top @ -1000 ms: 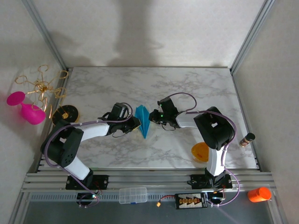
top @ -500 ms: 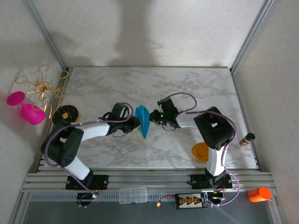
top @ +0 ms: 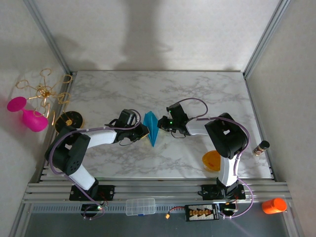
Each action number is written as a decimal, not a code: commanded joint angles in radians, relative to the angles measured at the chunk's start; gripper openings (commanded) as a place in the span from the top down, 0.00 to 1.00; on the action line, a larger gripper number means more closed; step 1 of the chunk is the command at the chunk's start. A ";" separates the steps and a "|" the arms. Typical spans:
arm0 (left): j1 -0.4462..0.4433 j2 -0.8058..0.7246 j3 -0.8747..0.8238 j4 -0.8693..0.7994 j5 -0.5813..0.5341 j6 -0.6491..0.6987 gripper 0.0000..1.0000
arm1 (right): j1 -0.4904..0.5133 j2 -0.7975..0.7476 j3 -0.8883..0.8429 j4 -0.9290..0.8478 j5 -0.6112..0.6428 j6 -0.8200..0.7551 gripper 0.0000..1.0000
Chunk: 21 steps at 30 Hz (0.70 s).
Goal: Fold a paper plane with a square sheet of paper (pick it up from the middle)
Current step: Turn over a paper plane at the center of the table.
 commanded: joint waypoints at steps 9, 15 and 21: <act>-0.016 0.027 0.036 0.021 0.022 0.003 0.82 | -0.005 0.018 0.023 -0.016 -0.007 -0.007 0.92; -0.032 0.040 0.071 -0.012 0.002 0.030 0.80 | -0.005 0.018 0.023 -0.010 -0.015 -0.007 0.92; -0.059 0.059 0.110 -0.098 -0.072 0.077 0.77 | -0.005 0.009 0.021 -0.005 -0.022 -0.007 0.92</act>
